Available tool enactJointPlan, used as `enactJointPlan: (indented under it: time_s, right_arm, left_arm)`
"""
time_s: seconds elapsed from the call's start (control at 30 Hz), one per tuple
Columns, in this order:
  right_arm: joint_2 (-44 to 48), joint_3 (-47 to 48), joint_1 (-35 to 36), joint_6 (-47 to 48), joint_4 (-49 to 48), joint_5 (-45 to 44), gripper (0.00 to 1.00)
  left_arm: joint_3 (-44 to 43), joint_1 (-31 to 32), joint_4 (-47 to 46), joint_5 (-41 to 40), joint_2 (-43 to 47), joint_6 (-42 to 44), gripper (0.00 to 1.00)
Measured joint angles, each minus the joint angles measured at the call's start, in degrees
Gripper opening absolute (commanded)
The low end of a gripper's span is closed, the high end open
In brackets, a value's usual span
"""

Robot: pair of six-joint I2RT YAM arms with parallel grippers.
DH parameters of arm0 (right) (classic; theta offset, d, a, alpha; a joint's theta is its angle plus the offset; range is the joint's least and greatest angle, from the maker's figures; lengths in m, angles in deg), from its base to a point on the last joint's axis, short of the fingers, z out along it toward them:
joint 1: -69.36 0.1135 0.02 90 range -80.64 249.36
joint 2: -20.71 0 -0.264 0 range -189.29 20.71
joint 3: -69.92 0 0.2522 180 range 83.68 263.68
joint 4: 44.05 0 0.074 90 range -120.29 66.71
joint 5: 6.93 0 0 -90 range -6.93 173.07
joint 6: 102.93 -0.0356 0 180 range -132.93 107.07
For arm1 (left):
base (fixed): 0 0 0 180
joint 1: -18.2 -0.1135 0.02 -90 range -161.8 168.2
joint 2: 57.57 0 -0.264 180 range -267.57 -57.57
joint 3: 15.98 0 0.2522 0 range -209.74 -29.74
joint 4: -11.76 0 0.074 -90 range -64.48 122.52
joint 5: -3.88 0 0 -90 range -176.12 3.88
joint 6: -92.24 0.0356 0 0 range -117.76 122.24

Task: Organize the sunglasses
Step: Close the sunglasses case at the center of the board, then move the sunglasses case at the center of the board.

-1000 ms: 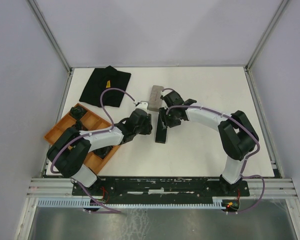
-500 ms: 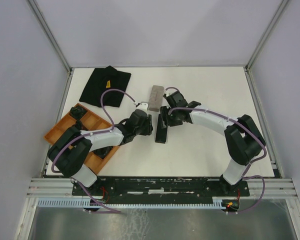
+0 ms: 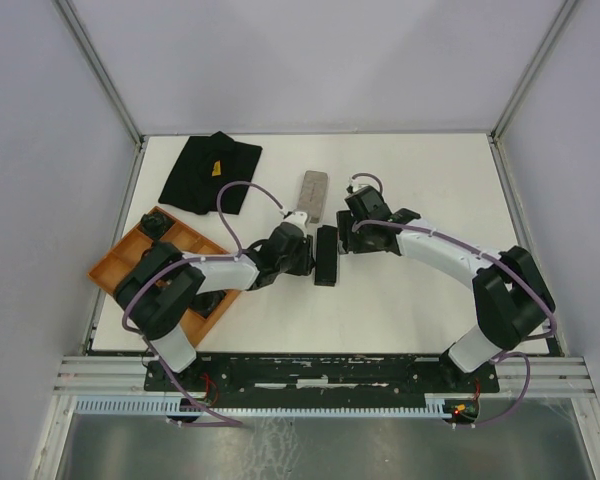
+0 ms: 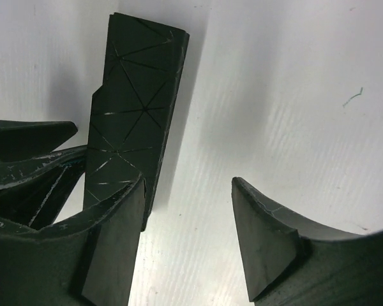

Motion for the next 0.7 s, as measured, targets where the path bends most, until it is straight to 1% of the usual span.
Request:
enactJointPlan:
  time_s: [0.3,0.33,0.4,0.47,0.57,0.7]
  right_arm:
    - [1.09,-2.78,-3.04,0.39,-1.73,4.79,0.71]
    - [1.09,-2.78,-3.08,0.85,-1.86,5.73,0.73]
    - [1.07,-2.75,-3.08,1.79,-2.25,7.54,0.81]
    - [0.94,-2.6,-3.08,2.67,-2.43,9.05,0.87]
    - [0.11,-1.36,-2.64,3.82,-2.25,9.86,0.92]
    - [-2.47,2.75,-1.25,4.94,-0.72,8.52,0.93]
  left_arm:
    - [-2.64,2.75,-1.14,-0.28,-2.78,-0.92,0.43]
    - [-2.6,2.86,-1.05,-0.74,-2.67,-1.03,0.43]
    - [-1.81,2.89,-0.59,-2.23,-1.53,-1.27,0.43]
    - [0.39,2.86,0.61,-4.2,1.57,-1.57,0.43]
    - [4.26,2.82,3.26,-8.92,9.03,-2.27,0.43]
    - [7.67,2.6,5.9,-15.47,18.75,-3.19,0.44]
